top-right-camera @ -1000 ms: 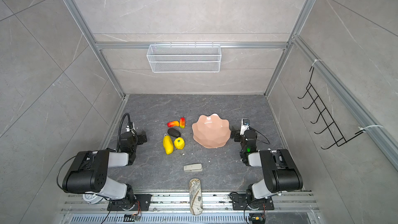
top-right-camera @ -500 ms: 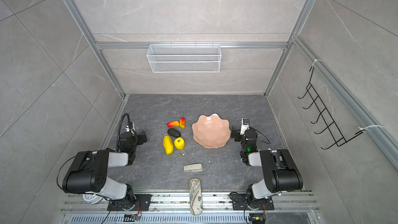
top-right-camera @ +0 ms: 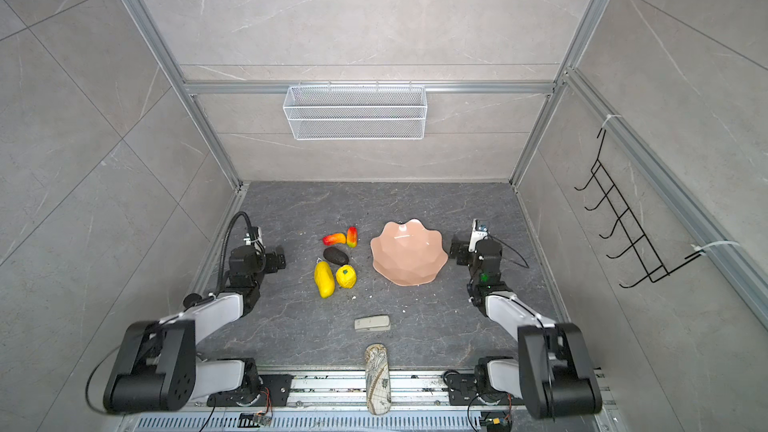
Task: Place and organize the fake fruits in the fruit bowl
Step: 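Reach the right gripper to the yellow lemon and grasp it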
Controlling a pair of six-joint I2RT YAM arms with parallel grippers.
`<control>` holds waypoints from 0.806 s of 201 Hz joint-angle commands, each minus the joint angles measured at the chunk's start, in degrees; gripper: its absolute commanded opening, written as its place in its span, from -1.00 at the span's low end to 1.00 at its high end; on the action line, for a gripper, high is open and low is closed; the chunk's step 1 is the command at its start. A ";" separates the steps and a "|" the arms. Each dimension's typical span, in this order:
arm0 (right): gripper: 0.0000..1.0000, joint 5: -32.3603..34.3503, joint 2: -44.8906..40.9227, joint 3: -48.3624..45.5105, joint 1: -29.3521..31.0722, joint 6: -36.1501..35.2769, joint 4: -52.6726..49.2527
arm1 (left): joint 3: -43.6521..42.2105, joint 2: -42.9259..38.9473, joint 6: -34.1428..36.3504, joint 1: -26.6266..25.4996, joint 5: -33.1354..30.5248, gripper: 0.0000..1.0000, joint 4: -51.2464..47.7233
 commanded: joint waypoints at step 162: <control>0.96 -3.26 38.27 54.13 48.34 -0.20 -53.66 | 26.57 -22.37 1.02 -2.33 26.73 1.00 -56.63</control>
